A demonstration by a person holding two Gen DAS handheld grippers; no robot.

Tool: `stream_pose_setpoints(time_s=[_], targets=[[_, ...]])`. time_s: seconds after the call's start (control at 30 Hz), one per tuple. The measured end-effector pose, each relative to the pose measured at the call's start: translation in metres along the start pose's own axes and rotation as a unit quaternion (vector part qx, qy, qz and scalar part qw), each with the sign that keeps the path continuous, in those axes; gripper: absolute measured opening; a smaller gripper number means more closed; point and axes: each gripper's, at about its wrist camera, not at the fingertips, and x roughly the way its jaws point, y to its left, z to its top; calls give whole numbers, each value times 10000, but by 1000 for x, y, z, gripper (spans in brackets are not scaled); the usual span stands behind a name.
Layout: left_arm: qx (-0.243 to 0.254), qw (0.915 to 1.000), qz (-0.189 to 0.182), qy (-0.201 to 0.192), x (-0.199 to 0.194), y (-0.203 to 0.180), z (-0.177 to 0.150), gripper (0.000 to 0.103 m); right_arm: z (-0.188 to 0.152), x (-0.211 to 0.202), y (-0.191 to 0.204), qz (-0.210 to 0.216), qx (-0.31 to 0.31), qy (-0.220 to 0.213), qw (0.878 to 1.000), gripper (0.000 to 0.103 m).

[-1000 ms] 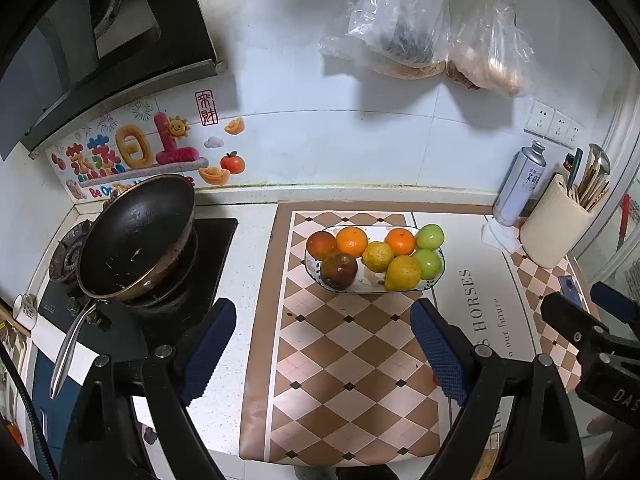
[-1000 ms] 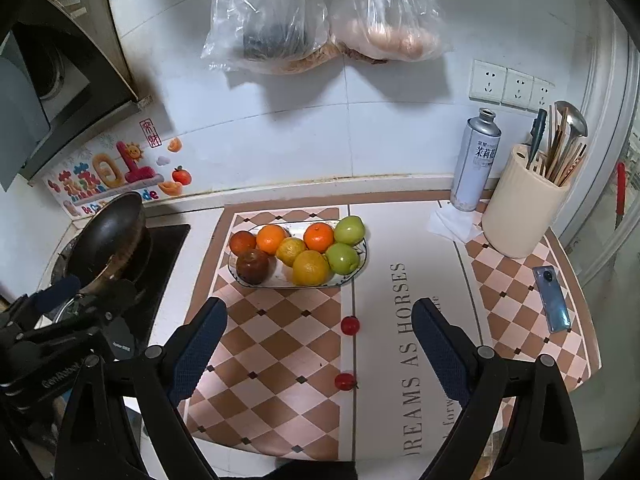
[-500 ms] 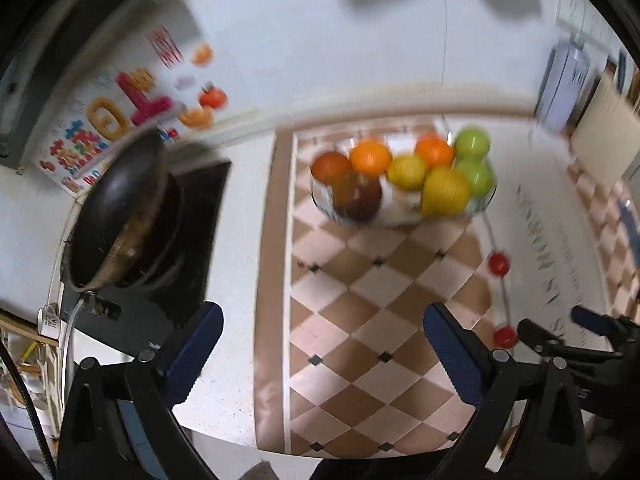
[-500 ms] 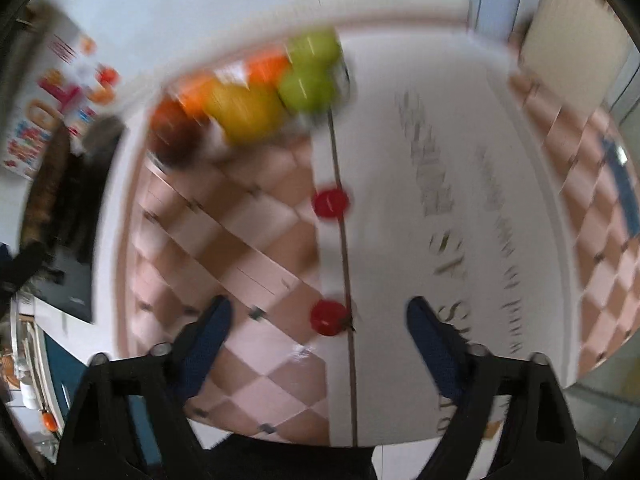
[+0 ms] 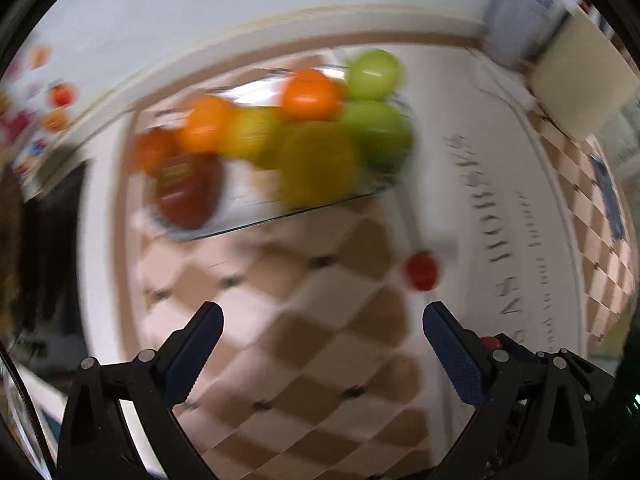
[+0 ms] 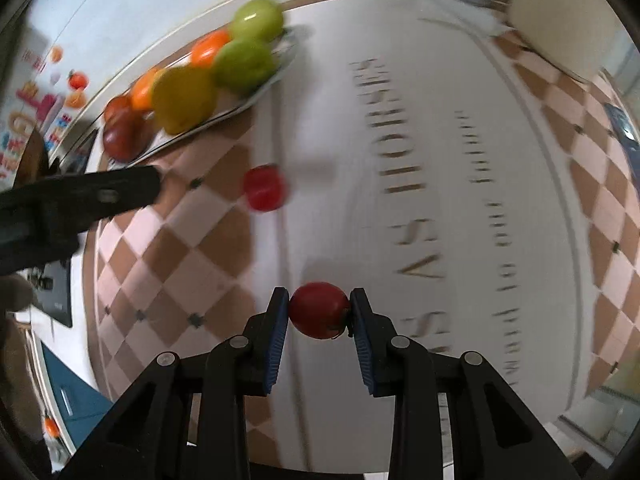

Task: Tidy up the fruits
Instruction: 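Grasp a cherry tomato with each gripper from the runner, then drop both cherry tomatoes onto the plate among the fruit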

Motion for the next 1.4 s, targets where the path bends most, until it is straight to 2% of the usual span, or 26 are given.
stream_pose_setpoints(time_s=[0.1, 0.17, 0.3, 0.43, 0.47, 0.7, 0.87, 1.03, 1.23, 1.4], targets=[[255, 9992, -258, 182, 24, -25, 16, 97, 6, -6, -24, -103, 175, -3, 9998, 34], [357, 9984, -325, 304, 38, -36, 23, 84, 9, -7, -40, -145, 305, 14, 9994, 34], [449, 9964, -469, 551, 60, -48, 31, 69, 9, -9, -58, -164, 479, 6, 9987, 34], [537, 9946, -538, 704, 72, -53, 30, 33, 15, -12, -62, -122, 525, -23, 9985, 34], [557, 9950, -531, 640, 71, -54, 29, 28, 17, -14, -61, -99, 515, -44, 9986, 34], [347, 9961, -704, 411, 52, -41, 29, 27, 41, -30, -36, 200, 390, -290, 9986, 34], [-147, 9955, -937, 6, 2, 6, 33, 27, 73, -35, -18, 715, 422, -414, 9957, 34], [-751, 9925, -923, -289, -31, 61, 41, 27, 107, -16, 11, 1400, 477, -323, 9885, 34], [-1498, 9831, -1025, -220, -20, 115, 57, 27, 136, 23, 33, 2149, 893, 72, 9725, 34], [-1752, 9773, -1191, 51, 0, 124, 75, 28, 147, 52, 43, 2312, 1220, 297, 9648, 34]])
